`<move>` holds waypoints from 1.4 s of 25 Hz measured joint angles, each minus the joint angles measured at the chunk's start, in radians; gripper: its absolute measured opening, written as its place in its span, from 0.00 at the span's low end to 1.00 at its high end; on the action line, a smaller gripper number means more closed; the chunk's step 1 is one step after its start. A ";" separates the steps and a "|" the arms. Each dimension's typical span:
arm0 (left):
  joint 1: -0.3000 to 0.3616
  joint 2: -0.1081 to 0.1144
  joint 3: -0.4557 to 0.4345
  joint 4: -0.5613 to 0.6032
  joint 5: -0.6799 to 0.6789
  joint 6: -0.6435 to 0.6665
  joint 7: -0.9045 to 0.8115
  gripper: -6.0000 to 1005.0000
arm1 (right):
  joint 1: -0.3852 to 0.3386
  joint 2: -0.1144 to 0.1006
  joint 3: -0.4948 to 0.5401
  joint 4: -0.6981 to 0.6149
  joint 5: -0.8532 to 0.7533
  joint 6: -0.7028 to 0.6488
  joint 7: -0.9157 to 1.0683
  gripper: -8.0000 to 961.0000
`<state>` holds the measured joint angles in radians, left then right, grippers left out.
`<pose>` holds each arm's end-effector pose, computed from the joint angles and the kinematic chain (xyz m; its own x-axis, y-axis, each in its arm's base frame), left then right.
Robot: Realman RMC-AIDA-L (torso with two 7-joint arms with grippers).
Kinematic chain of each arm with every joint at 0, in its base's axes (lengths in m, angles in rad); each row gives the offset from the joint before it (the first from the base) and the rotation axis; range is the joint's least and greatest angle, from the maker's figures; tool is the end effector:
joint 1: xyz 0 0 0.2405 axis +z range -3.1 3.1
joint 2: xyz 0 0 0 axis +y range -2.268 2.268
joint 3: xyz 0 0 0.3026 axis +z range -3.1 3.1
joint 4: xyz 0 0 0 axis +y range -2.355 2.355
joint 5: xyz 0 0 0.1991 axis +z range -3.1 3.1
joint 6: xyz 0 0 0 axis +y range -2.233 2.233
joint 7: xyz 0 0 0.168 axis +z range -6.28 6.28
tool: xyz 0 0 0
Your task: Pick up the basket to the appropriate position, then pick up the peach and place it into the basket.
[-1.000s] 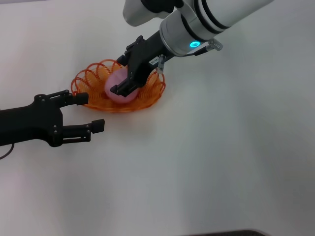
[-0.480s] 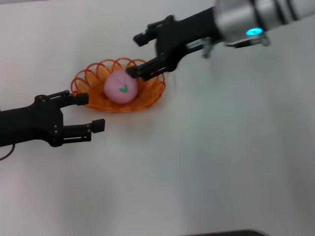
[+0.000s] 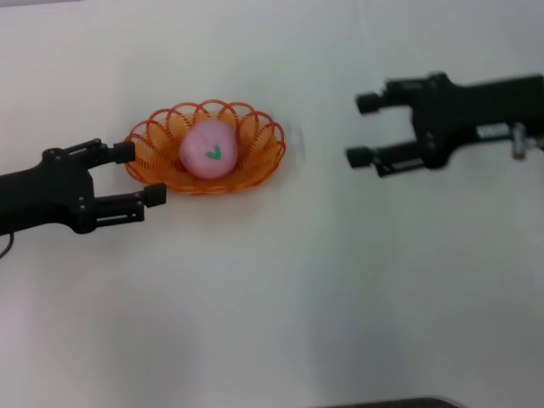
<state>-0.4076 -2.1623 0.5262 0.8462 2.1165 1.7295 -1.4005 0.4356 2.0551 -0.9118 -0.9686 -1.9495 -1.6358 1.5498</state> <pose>-0.2994 0.3023 -0.0353 0.7586 0.3747 0.5331 0.5102 -0.8504 -0.1284 0.2681 0.3346 -0.0178 0.8805 -0.2831 -0.3804 -0.3545 -0.9257 -0.1317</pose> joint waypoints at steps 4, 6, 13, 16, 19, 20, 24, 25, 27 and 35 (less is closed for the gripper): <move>-0.001 0.003 -0.010 0.002 -0.003 -0.010 0.001 0.87 | -0.045 -0.014 0.024 0.070 -0.009 -0.005 -0.077 0.90; 0.001 0.003 -0.011 0.003 -0.002 -0.021 0.002 0.87 | -0.056 -0.019 0.051 0.109 -0.012 0.000 -0.124 0.90; 0.007 0.001 -0.009 -0.008 0.004 -0.062 0.015 0.87 | -0.058 -0.035 0.148 0.231 -0.013 0.010 -0.259 0.90; 0.008 0.001 -0.011 -0.009 0.004 -0.062 0.015 0.87 | -0.051 -0.036 0.150 0.239 -0.023 0.025 -0.264 0.90; 0.008 0.002 -0.011 -0.008 0.004 -0.063 0.016 0.87 | -0.044 -0.036 0.152 0.239 -0.036 0.033 -0.264 0.90; 0.008 0.002 -0.011 -0.008 0.004 -0.065 0.016 0.87 | -0.043 -0.036 0.152 0.239 -0.038 0.034 -0.264 0.90; 0.009 0.001 -0.011 -0.007 0.002 -0.072 0.016 0.87 | -0.039 -0.038 0.153 0.235 -0.038 0.040 -0.262 0.90; 0.009 0.001 -0.011 -0.007 0.002 -0.072 0.016 0.87 | -0.038 -0.039 0.153 0.234 -0.039 0.041 -0.261 0.90; 0.010 0.001 -0.011 -0.007 0.002 -0.073 0.017 0.87 | -0.034 -0.039 0.152 0.234 -0.039 0.042 -0.259 0.90; 0.013 0.001 -0.011 -0.007 -0.002 -0.074 0.017 0.87 | -0.027 -0.041 0.151 0.239 -0.040 0.043 -0.261 0.90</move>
<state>-0.3949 -2.1617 0.5154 0.8391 2.1148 1.6552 -1.3836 0.4086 2.0141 -0.7608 -0.7292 -1.9898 -1.5930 1.2889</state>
